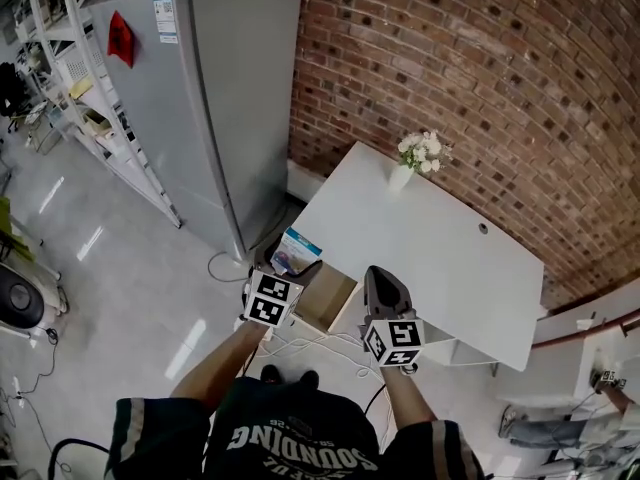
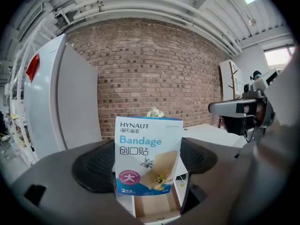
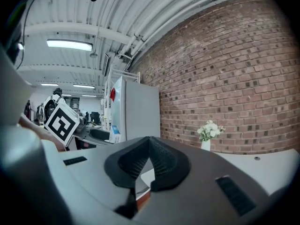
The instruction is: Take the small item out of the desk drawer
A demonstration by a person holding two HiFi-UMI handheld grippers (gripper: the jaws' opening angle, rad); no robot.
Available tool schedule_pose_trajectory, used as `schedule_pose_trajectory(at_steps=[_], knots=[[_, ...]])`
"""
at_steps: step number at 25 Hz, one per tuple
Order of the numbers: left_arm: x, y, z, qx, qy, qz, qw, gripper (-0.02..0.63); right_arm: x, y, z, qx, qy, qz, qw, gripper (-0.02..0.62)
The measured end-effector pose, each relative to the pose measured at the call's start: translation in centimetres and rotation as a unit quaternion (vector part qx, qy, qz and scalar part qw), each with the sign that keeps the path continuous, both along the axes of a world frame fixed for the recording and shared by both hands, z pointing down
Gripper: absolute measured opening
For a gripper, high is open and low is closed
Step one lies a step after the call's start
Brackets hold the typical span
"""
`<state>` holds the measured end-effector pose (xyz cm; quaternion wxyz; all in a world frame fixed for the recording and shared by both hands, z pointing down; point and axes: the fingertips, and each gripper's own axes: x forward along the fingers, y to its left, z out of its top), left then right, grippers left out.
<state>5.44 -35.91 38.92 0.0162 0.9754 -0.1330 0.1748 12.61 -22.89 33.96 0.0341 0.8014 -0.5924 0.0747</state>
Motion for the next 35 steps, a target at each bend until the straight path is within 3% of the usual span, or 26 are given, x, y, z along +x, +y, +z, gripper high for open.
schedule_pose_trajectory(at_steps=[11,35], knots=[[0.7,-1.1,-2.3,0.018,0.018,0.006,0.9996,0.443,0.7,-0.3,-0.9,0.003,0.011,0.002,1.0,0.023],[0.9,-0.3,-0.6,0.0,-0.001,0.015,0.9999,0.443,0.6,-0.4,0.8,-0.016,0.0,-0.004,1.0,0.023]])
